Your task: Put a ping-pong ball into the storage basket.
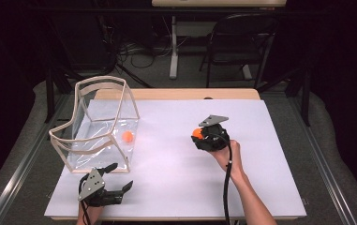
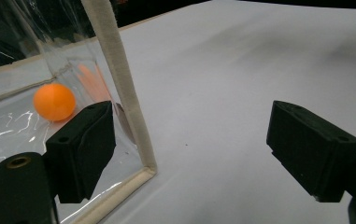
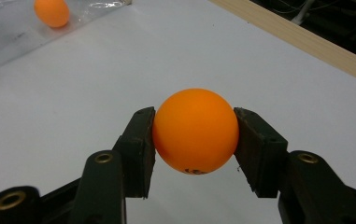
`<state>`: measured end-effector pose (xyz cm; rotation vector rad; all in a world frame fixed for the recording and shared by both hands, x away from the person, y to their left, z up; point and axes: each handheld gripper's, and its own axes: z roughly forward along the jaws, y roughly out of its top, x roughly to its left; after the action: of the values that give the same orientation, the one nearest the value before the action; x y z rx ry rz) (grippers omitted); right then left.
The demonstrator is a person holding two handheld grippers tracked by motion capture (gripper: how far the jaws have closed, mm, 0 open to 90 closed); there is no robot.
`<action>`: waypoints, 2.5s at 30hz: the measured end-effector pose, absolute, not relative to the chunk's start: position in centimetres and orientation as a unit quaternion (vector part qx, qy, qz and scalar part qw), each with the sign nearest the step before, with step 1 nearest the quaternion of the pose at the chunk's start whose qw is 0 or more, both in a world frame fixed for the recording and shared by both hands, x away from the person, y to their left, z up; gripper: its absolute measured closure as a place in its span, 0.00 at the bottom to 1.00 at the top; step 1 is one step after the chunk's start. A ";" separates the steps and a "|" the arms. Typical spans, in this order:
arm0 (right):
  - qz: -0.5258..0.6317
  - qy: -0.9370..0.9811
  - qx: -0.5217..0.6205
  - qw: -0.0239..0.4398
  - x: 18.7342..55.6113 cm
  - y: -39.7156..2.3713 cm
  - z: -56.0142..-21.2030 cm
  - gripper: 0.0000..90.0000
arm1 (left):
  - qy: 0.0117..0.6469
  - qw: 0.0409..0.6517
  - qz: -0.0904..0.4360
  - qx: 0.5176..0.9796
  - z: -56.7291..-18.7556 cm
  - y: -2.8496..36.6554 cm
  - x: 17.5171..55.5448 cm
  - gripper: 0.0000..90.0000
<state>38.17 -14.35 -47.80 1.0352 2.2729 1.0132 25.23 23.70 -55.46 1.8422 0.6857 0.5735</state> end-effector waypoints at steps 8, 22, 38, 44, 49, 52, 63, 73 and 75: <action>0.374 0.823 0.372 0.208 38.7 -13.6 -48.0 0.56 | 0.283 0.519 0.236 0.771 -55.5 23.5 25.4 0.17; 0.381 0.828 0.363 0.196 39.7 -11.8 -48.2 0.57 | 0.283 0.518 0.234 0.772 -55.6 23.4 25.4 0.17; 0.390 0.829 0.353 0.192 40.5 -10.6 -47.7 0.57 | 0.283 0.517 0.233 0.774 -55.6 23.4 25.4 0.17; 0.391 0.829 0.350 0.190 40.8 -10.2 -47.5 0.57 | 0.283 0.517 0.232 0.774 -55.7 23.3 25.4 0.17; 0.396 0.828 0.347 0.190 41.1 -9.9 -47.1 0.57 | 0.283 0.518 0.231 0.774 -55.7 23.3 25.4 0.17; 0.396 0.829 0.346 0.189 41.2 -9.7 -46.9 0.57 | 0.282 0.517 0.231 0.774 -55.7 23.3 25.4 0.17; 0.400 0.830 0.338 0.190 41.8 -9.0 -46.1 0.57 | 0.282 0.518 0.232 0.773 -55.6 23.4 25.4 0.17; 0.402 0.832 0.330 0.192 42.2 -8.1 -45.3 0.57 | 0.281 0.518 0.233 0.774 -55.6 23.4 25.4 0.17; 0.402 0.833 0.329 0.192 42.2 -8.0 -45.1 0.57 | 0.281 0.518 0.233 0.773 -55.6 23.4 25.3 0.17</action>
<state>42.22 -7.96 -45.15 0.9238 2.3375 1.1287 25.33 23.37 -55.60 1.8549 0.6754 0.5599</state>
